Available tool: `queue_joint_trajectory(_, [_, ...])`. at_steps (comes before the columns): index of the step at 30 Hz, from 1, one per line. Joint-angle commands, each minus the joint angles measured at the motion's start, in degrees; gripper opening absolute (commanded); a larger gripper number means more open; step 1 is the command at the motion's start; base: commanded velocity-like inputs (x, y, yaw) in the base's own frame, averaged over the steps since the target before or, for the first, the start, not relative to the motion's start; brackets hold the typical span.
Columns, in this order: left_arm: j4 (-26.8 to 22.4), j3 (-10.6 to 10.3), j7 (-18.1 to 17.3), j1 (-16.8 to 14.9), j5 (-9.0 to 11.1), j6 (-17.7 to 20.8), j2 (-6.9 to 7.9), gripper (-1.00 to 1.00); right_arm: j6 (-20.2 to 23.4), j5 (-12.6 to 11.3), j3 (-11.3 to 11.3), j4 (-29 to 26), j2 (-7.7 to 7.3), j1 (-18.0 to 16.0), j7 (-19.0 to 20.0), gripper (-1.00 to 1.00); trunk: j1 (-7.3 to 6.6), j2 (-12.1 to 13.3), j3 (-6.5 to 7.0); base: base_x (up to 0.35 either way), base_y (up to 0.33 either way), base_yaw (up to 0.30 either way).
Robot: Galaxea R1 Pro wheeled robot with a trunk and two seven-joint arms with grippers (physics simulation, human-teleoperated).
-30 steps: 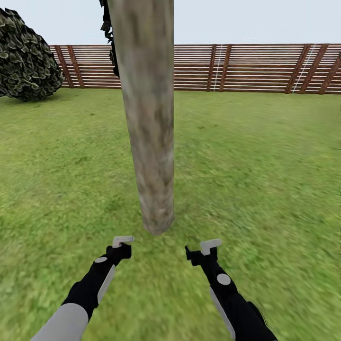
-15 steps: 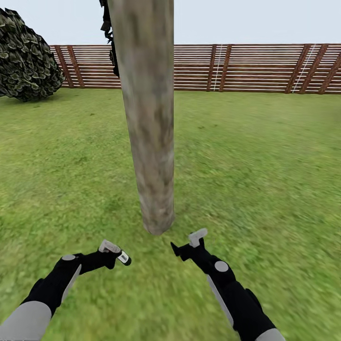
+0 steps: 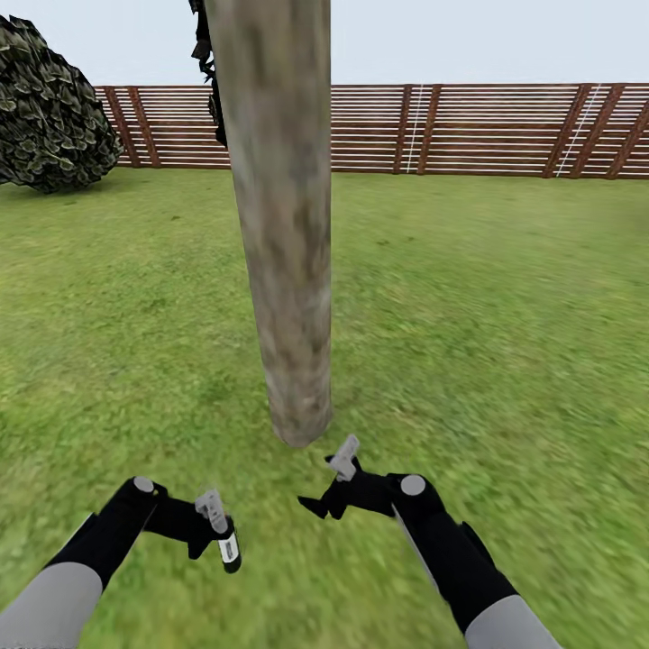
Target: In the garden, pick up the pesticide atomizer on the floor and spray pesticide onto both trees until each tree trunk is fully covered.
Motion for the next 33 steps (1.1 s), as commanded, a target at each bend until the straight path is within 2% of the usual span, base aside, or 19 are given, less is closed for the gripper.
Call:
queue_joint_trajectory(1, [-0.01, 0.01, -0.96, -0.10, -0.59, -0.07, 0.02, -1.00, 0.03, 0.44, 0.00, 0.00, 0.00, -0.24, 0.43, 1.00, 0.00, 0.00, 0.00, 0.000, 0.000, 0.000])
queue_joint_trajectory(4, [0.06, -0.02, -5.02, -1.29, -2.55, -0.31, 0.20, -1.00, 0.14, 2.36, 0.00, 0.00, 0.00, -1.26, 1.59, 1.00, 0.00, 0.00, 0.00, 0.000, 0.000, 0.000])
queue_joint_trajectory(8, [0.16, -0.14, -8.19, -3.26, -3.28, -0.55, 0.36, -1.00, 0.15, 4.59, 0.00, -0.20, 0.01, -1.94, 2.97, 1.00, 0.00, 0.00, 0.00, 0.000, 0.000, 0.000])
queue_joint_trajectory(9, [0.14, -0.15, -9.23, -3.53, -3.90, -0.74, 0.32, -1.00, 0.15, 5.39, 0.00, -0.23, 0.01, -2.20, 4.13, 1.00, 0.00, 0.00, 0.00, 0.000, 0.000, 0.000])
queue_joint_trajectory(10, [0.13, -0.12, -10.32, -3.77, -5.55, -2.29, 0.11, -1.00, 0.15, 6.52, 0.00, -0.25, 0.05, -2.49, 5.78, 1.00, 0.00, 0.00, 0.00, 0.000, 0.000, 0.000])
queue_joint_trajectory(14, [0.17, 0.00, -10.86, -4.16, -6.80, -5.16, -0.17, -1.00, 0.11, 7.30, 0.00, -0.26, 0.13, -2.62, 6.66, 1.00, 0.00, 0.00, 0.00, 0.000, 0.000, 0.000])
queue_joint_trajectory(20, [0.18, 0.02, -10.99, -4.21, -6.85, -5.72, -0.48, -1.00, 0.07, 7.52, 0.23, -0.10, 0.13, -2.63, 6.80, 1.00, 0.00, 0.00, 0.00, 0.000, 0.000, 0.000])
queue_joint_trajectory(25, [0.18, 0.02, -11.03, -4.18, -6.78, -5.94, -0.51, -1.00, 0.07, 7.57, 2.53, -0.23, 0.04, -2.63, 6.78, 1.00, 0.00, 0.00, 0.00, 0.000, 0.000, 0.000])
queue_joint_trajectory(28, [0.18, 0.02, -11.03, -4.18, -6.78, -6.00, -0.63, -1.00, 0.07, 7.59, 2.87, -0.21, 0.01, -2.63, 6.79, 1.00, 0.00, 0.00, 0.00, 0.000, 0.000, 0.000])
queue_joint_trajectory(29, [0.18, 0.02, -11.04, -4.17, -6.78, -6.02, -0.94, -1.00, 0.07, 7.61, 2.96, -0.20, 0.01, -2.63, 6.77, -1.00, 0.00, 0.00, 0.00, 0.000, 0.000, 0.000])
queue_joint_trajectory(33, [0.18, 0.02, -11.04, -4.17, -6.78, -6.02, -1.22, -1.00, 0.07, 7.66, 2.98, -0.20, 0.01, -2.63, 6.75, -1.00, 0.00, 0.00, 0.00, 0.000, 0.000, 0.000])
